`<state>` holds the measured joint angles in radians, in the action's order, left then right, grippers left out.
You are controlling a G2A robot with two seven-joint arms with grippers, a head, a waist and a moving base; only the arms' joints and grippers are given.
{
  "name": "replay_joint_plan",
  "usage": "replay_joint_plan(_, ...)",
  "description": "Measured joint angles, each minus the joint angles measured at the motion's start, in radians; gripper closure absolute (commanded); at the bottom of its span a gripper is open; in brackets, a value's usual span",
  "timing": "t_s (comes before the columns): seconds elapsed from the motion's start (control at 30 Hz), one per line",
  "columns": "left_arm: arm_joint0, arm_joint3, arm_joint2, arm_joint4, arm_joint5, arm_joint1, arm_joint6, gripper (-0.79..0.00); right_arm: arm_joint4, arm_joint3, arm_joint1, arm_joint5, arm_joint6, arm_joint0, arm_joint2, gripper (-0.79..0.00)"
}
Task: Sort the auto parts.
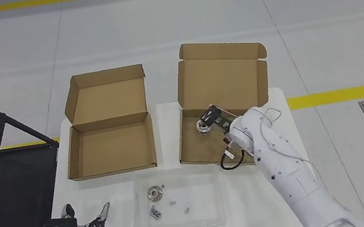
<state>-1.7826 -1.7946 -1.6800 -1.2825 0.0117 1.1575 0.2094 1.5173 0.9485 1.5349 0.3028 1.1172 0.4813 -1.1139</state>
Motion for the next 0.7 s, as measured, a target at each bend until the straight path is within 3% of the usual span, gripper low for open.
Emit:
replay_joint_plan(0.4,0.0,0.0,0.0,0.0,0.0,0.0,0.0,-0.785,-0.029,-0.269,0.032,-0.059,-0.079,-0.102,0.05,-0.003)
replay_joint_plan(0.5,0.0,0.0,0.0,0.0,0.0,0.0,0.0,-0.785,-0.04,-0.333,0.039,-0.063,-0.098,-0.129,0.058,-0.157)
replay_joint_plan(0.57,0.0,0.0,0.0,0.0,0.0,0.0,0.0,-0.785,-0.048,-0.365,0.044,-0.064,-0.112,-0.144,0.061,-0.308)
replay_joint_plan(0.7,0.0,0.0,0.0,0.0,0.0,0.0,0.0,-0.785,-0.061,-0.419,0.051,-0.069,-0.135,-0.169,0.067,-0.308)
